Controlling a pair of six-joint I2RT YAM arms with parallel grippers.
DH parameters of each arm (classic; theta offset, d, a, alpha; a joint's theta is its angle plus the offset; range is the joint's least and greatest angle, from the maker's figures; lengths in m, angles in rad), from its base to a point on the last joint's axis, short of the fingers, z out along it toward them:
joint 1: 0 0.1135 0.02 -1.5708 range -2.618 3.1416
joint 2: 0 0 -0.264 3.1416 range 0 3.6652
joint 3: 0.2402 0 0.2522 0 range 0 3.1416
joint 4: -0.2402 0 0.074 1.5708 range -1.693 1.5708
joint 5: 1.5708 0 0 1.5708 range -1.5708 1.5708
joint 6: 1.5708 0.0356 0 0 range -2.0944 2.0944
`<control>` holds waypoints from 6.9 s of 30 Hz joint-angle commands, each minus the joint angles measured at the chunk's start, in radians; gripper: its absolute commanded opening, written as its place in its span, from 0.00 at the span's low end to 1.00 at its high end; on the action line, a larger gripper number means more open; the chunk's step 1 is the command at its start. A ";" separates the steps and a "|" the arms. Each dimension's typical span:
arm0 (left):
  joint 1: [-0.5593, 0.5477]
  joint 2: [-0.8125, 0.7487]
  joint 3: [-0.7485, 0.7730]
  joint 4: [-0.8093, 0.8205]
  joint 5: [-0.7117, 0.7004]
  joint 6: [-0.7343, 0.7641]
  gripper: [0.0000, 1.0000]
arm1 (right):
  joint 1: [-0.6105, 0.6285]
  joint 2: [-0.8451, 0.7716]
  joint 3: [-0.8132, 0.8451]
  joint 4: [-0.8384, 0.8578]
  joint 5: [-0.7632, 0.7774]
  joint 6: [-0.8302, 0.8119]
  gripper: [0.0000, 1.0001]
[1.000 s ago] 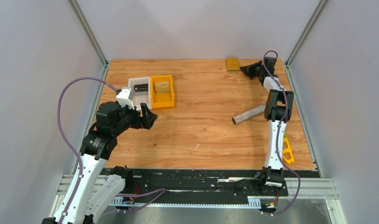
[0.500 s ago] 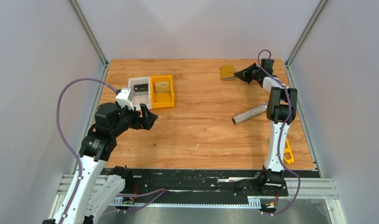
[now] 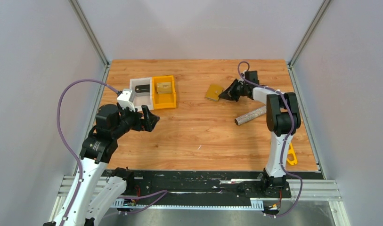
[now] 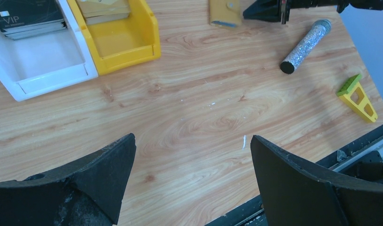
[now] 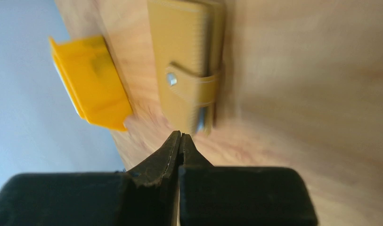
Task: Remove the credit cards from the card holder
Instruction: Move the card holder to the center of the board, then open the card holder at the center of the board.
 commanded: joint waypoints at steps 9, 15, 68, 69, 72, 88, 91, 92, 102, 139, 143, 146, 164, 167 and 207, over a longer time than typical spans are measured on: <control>0.004 -0.007 -0.005 0.033 0.013 0.001 1.00 | 0.184 -0.386 -0.339 -0.048 0.098 -0.119 0.00; 0.003 0.000 -0.004 0.033 0.023 0.002 1.00 | 0.186 -0.392 -0.236 -0.113 0.285 -0.222 0.38; 0.003 -0.008 -0.006 0.039 0.026 0.012 1.00 | 0.275 0.110 0.298 -0.310 0.148 -0.632 0.35; 0.004 -0.008 -0.007 0.040 0.027 0.013 1.00 | 0.288 0.091 0.268 -0.309 0.169 -0.630 0.34; 0.004 -0.007 -0.006 0.040 0.028 0.013 1.00 | 0.329 0.032 0.165 -0.283 0.188 -0.641 0.33; 0.004 0.046 -0.001 0.030 0.053 0.015 1.00 | 0.567 -0.250 -0.209 -0.226 0.237 -0.633 0.30; 0.004 0.056 -0.001 0.030 0.060 0.017 1.00 | 0.584 -0.306 -0.239 -0.235 0.267 -0.616 0.31; 0.004 0.061 0.000 0.029 0.059 0.019 1.00 | 0.586 -0.324 -0.241 -0.242 0.287 -0.603 0.32; 0.004 0.057 0.003 0.025 0.042 0.021 1.00 | 0.643 -0.457 -0.242 -0.370 0.519 -0.362 0.30; 0.004 0.014 -0.002 0.034 0.032 0.019 1.00 | 0.881 -0.300 -0.194 -0.621 0.859 -0.116 0.30; 0.004 0.019 -0.003 0.034 0.032 0.018 1.00 | 0.881 -0.316 -0.208 -0.614 0.866 -0.113 0.23; 0.004 0.022 -0.003 0.035 0.033 0.016 1.00 | 0.881 -0.331 -0.223 -0.593 0.862 -0.117 0.15; 0.004 0.095 0.006 0.038 0.071 -0.071 0.99 | 0.882 -0.505 -0.360 -0.374 0.817 -0.205 0.00; 0.002 0.133 0.008 0.044 0.113 -0.121 0.96 | 0.879 -0.549 -0.404 -0.318 0.817 -0.220 0.00; -0.272 0.544 -0.185 0.324 0.044 -0.308 0.79 | 0.789 -0.867 -0.683 -0.090 0.704 -0.182 0.00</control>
